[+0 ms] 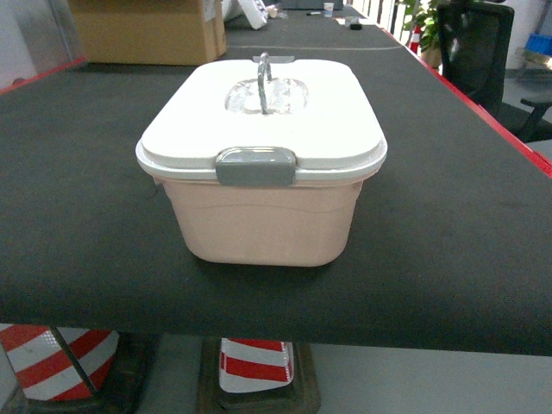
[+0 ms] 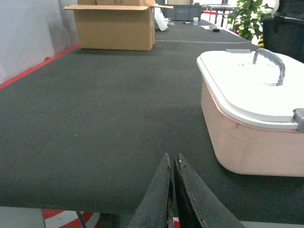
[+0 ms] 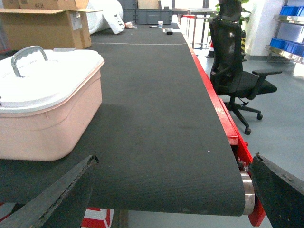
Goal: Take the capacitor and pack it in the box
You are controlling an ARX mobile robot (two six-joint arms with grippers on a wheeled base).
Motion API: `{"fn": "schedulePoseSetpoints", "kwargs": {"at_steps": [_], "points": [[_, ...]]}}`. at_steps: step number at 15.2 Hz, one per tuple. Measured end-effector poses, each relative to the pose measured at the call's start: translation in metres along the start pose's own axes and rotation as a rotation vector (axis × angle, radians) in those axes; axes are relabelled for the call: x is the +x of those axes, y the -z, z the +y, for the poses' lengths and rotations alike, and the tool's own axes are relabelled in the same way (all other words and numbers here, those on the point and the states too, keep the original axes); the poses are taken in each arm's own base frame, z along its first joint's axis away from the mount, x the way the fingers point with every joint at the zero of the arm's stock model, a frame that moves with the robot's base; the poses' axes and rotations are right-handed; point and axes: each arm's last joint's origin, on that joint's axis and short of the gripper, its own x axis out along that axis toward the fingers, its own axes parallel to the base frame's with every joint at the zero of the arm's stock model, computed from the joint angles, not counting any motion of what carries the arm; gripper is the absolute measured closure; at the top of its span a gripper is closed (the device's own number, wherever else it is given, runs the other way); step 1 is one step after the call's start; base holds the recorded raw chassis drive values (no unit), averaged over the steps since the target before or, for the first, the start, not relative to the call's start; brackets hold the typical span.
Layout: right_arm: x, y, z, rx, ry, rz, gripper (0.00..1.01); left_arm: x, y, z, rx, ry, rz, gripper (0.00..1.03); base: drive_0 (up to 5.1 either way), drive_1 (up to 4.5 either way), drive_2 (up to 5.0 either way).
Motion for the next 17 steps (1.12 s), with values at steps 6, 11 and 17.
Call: {"fn": "schedulePoseSetpoints", "kwargs": {"at_steps": [6,11,17], "points": [[0.0,0.0,0.0,0.0,0.0,0.0,0.03,-0.013,0.004,0.0,0.0,0.0,-0.021,1.01,0.0,0.0,0.0],[0.0,0.0,0.0,0.0,0.0,0.0,0.03,-0.02,0.005,0.0,0.0,0.0,-0.018,1.01,0.0,0.0,0.0],[0.0,0.0,0.0,0.0,0.0,0.0,0.03,-0.035,0.005,0.0,0.0,-0.001,-0.03,1.01,0.0,0.0,0.0]]}}
